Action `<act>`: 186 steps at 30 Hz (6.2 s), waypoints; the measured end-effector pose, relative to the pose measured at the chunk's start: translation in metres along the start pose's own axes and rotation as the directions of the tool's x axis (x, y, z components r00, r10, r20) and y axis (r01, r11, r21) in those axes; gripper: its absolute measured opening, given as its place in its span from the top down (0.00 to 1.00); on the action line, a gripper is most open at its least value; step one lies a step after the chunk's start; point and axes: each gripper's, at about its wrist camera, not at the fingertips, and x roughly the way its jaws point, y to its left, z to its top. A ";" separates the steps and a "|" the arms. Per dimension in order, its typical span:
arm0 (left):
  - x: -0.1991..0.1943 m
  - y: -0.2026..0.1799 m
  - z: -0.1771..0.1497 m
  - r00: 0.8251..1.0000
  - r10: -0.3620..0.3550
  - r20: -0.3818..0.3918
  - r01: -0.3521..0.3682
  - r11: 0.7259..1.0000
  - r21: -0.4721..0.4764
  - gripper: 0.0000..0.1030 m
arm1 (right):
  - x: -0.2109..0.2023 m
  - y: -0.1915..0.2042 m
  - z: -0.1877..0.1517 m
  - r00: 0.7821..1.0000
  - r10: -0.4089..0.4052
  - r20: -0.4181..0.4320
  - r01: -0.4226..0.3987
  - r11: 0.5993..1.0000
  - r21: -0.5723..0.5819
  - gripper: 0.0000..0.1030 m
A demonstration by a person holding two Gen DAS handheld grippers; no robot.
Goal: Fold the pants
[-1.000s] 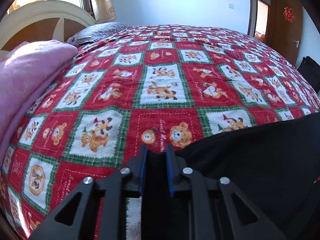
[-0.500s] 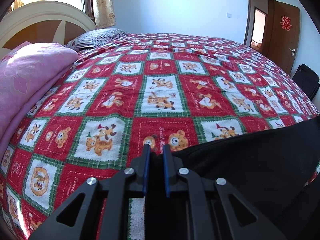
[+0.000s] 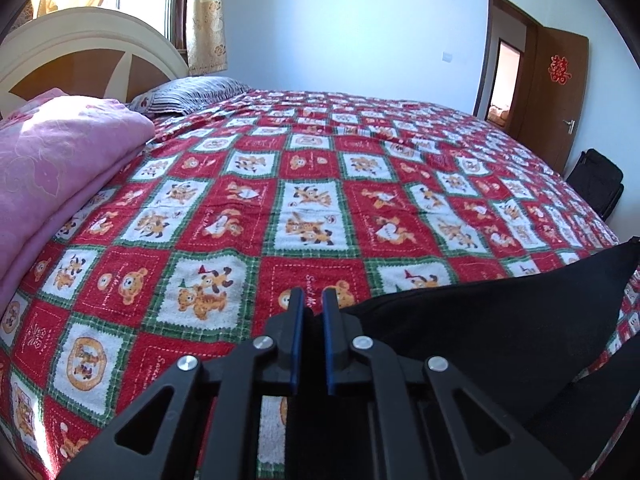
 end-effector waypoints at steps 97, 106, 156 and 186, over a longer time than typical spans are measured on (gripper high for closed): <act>-0.022 0.028 0.000 0.982 -0.184 0.045 0.187 0.977 -0.098 0.88 | -0.067 -0.006 -0.013 0.974 -0.082 0.211 0.084 0.996 -0.002 0.97; -0.085 0.039 -0.044 0.919 -0.330 0.214 0.358 0.928 -0.104 0.88 | -0.115 -0.052 -0.058 0.958 -0.082 0.275 0.056 0.993 0.104 0.97; -0.091 -0.002 -0.149 0.992 -0.126 -0.032 0.127 0.991 0.048 0.50 | -0.150 0.236 -0.234 0.909 0.414 -0.053 -0.390 0.798 -0.459 0.38; -0.055 0.022 -0.093 0.989 -0.128 -0.074 0.120 0.988 -0.100 0.86 | -0.135 0.299 -0.271 0.870 0.414 -0.267 -0.484 0.617 -0.620 0.53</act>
